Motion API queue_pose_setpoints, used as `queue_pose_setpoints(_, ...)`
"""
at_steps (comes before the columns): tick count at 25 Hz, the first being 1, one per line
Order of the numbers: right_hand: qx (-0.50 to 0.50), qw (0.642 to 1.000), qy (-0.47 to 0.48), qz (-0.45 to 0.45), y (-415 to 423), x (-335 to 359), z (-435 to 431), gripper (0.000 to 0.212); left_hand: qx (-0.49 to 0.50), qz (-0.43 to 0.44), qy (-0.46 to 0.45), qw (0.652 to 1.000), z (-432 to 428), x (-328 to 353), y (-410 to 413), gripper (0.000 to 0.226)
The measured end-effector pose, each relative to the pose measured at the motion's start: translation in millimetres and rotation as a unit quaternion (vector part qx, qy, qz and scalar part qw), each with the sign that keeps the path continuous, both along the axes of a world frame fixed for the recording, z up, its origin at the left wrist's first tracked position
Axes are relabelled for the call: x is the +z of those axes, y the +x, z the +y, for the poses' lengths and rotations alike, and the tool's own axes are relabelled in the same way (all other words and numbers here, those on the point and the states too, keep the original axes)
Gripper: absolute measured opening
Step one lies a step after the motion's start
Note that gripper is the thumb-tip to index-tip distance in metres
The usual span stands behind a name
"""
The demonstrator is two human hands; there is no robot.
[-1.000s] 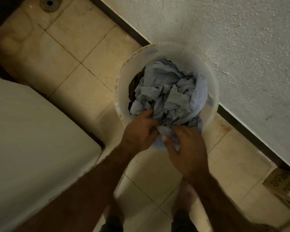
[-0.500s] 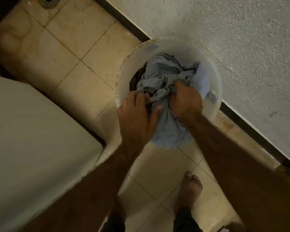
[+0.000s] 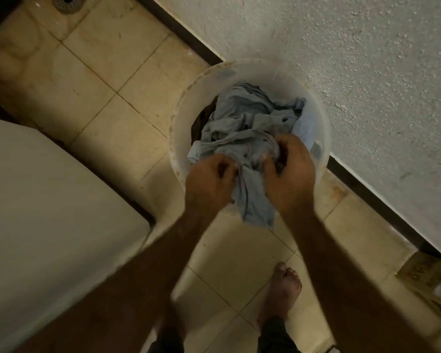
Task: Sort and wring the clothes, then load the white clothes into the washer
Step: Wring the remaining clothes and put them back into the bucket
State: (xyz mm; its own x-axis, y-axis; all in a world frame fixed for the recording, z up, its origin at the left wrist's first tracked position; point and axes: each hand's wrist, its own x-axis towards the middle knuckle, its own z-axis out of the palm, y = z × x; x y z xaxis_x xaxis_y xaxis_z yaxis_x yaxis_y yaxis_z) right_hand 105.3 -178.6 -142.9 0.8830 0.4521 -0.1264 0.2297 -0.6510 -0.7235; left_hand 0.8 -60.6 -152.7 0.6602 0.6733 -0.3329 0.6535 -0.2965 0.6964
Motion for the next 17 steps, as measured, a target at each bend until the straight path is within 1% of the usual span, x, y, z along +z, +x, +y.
queue_pose_setpoints(1,0.012,0.999,0.006,-0.053,-13,9,-12,0.032,0.075,-0.001,-0.021,0.997,10,1,12,0.016)
queue_pose_setpoints(2,0.029,0.997,-0.007,-0.078,-25,12,-20,0.036,0.133,0.000,-0.040,0.990,18,2,24,0.014)
queue_pose_setpoints(3,0.053,0.995,-0.027,-0.079,-34,12,-24,0.043,0.161,0.002,-0.049,0.986,24,2,34,0.013)
queue_pose_setpoints(5,0.118,0.988,-0.074,-0.065,-35,1,-17,0.056,0.149,0.003,-0.043,0.988,26,1,44,0.015)
queue_pose_setpoints(6,0.147,0.980,-0.112,-0.076,-28,-8,-9,0.062,0.125,-0.004,-0.036,0.992,23,2,45,0.017)
queue_pose_setpoints(7,0.169,0.968,-0.167,-0.087,-19,-18,1,0.069,0.089,-0.022,-0.009,0.996,21,2,41,0.021)
queue_pose_setpoints(8,0.184,0.953,-0.228,-0.080,-9,-26,13,0.076,0.037,-0.045,0.049,0.997,19,0,36,0.028)
queue_pose_setpoints(9,0.198,0.937,-0.285,-0.048,1,-32,25,0.082,-0.029,-0.050,0.123,0.991,18,-5,30,0.039)
queue_pose_setpoints(10,0.215,0.920,-0.327,-0.015,9,-38,35,0.086,-0.096,-0.029,0.181,0.978,19,-11,24,0.051)
queue_pose_setpoints(11,0.235,0.905,-0.354,0.004,13,-45,43,0.089,-0.157,0.012,0.202,0.967,21,-18,20,0.064)
queue_pose_setpoints(12,0.255,0.891,-0.376,0.010,15,-51,50,0.090,-0.210,0.068,0.184,0.958,24,-26,17,0.075)
queue_pose_setpoints(14,0.282,0.868,-0.408,0.026,20,-61,60,0.090,-0.286,0.177,0.104,0.936,31,-48,15,0.095)
queue_pose_setpoints(15,0.285,0.865,-0.410,0.038,22,-68,62,0.088,-0.306,0.209,0.073,0.926,35,-63,15,0.105)
queue_pose_setpoints(17,0.290,0.867,-0.400,0.063,26,-83,61,0.085,-0.332,0.231,0.050,0.913,43,-88,21,0.121)
